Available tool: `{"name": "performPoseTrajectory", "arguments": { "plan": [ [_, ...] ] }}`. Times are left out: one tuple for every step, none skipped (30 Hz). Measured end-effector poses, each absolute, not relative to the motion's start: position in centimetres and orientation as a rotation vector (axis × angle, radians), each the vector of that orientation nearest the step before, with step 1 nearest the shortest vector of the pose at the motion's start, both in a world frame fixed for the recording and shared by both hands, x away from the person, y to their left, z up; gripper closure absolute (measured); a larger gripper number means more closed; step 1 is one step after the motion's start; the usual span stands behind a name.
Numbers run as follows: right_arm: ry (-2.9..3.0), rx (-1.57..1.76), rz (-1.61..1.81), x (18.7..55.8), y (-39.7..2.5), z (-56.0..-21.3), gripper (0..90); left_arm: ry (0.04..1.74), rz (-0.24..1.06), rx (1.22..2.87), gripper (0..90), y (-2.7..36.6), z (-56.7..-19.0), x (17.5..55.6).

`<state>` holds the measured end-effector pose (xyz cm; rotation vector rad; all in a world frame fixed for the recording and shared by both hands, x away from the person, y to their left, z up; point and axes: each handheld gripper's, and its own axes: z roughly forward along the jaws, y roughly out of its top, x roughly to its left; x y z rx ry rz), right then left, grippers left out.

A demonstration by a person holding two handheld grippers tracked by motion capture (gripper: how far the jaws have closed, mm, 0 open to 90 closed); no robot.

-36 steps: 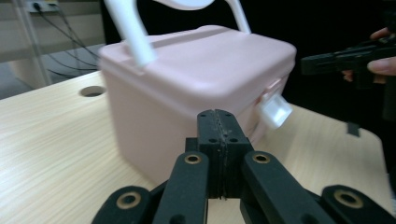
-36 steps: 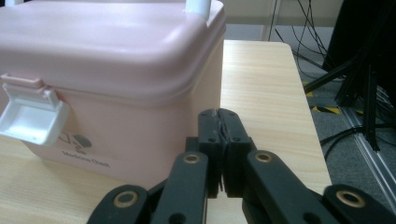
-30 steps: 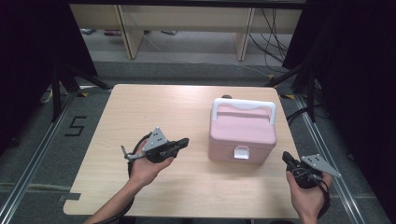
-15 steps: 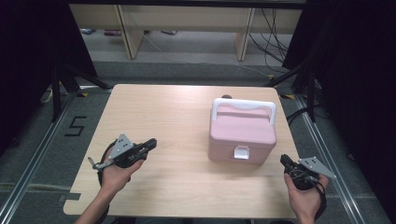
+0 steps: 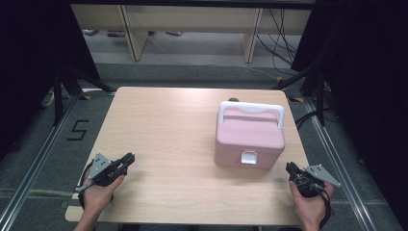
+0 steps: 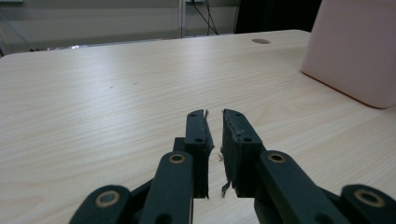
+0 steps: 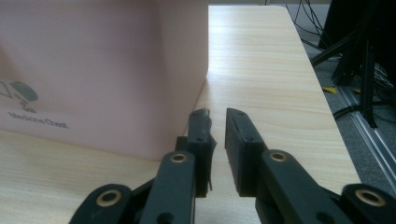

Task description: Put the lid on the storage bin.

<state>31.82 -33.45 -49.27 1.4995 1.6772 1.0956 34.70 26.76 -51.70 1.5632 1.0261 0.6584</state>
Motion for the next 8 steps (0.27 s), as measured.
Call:
{"name": "performPoseTrajectory", "arguments": {
  "plan": [
    [1.643,1.52,1.132,31.89,-33.14,-49.39,79.4,1.031,0.659,1.561,78.5,26.86,-51.66,34.67],
    [1.648,1.506,1.122,31.91,-33.22,-49.45,78.2,1.021,0.657,1.549,77.3,26.94,-51.7,34.74],
    [1.65,1.473,1.115,32.02,-33.38,-49.53,77.5,1.025,0.655,1.545,76.1,26.96,-51.67,34.69],
    [1.649,1.468,1.128,32.06,-33.4,-49.6,76.5,1.027,0.653,1.54,74.6,26.93,-51.69,34.67],
    [1.639,1.475,1.128,32.08,-33.37,-49.66,75.1,1.026,0.654,1.531,72.9,26.88,-51.75,34.64],
    [1.597,1.513,1.172,32.08,-33.03,-49.8,73.2,1.025,0.656,1.52,70.7,26.81,-51.83,34.65],
    [1.618,1.475,1.13,32.14,-33.35,-49.85,71.5,1.024,0.662,1.518,68.5,26.78,-51.89,34.6],
    [1.629,1.468,1.115,32.12,-33.47,-49.82,69.9,1.019,0.662,1.506,65.8,26.72,-51.98,34.68]
  ]
}}
